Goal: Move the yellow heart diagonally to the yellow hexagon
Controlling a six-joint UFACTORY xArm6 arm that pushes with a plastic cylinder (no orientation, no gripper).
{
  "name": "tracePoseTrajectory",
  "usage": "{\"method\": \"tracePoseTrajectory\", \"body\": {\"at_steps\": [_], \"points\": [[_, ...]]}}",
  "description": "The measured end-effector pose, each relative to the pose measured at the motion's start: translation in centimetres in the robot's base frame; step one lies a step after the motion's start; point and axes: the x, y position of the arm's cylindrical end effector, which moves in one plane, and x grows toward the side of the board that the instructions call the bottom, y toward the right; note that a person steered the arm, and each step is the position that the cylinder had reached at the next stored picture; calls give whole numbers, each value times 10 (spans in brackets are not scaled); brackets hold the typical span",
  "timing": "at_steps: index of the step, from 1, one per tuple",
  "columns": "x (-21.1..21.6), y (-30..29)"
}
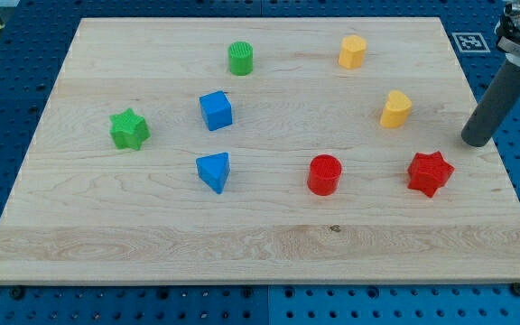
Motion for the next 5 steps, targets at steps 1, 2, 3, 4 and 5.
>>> {"method": "tracePoseTrajectory", "body": {"at_steps": [1,2,3,4,5], "points": [[0,-12],[0,-44],[-4,-68],[-28,-73],[-43,-73]]}}
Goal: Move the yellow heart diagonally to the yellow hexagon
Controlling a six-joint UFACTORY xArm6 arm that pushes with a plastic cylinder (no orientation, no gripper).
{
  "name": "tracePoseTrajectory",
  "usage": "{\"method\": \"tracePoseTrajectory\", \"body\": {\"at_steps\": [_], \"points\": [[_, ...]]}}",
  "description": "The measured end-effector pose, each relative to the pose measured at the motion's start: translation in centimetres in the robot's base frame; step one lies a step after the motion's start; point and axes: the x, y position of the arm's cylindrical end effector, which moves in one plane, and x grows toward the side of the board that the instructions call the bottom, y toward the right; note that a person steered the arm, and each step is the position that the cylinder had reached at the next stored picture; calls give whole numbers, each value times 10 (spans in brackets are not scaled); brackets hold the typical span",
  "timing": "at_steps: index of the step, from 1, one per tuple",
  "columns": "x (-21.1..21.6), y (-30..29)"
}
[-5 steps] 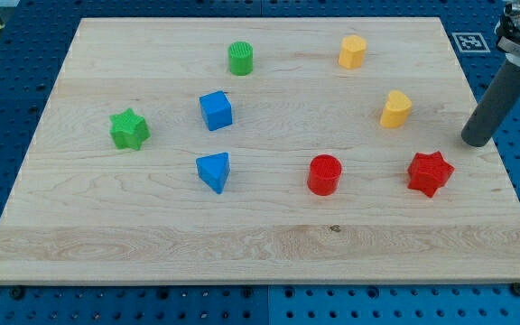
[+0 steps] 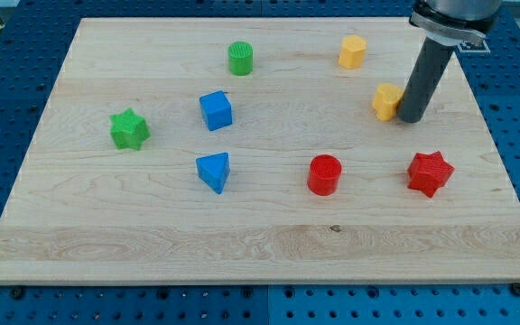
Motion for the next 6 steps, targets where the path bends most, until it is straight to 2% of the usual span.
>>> {"method": "tracePoseTrajectory", "body": {"at_steps": [2,3,6], "points": [[21,-15],[3,-43],[-19,-45]]}}
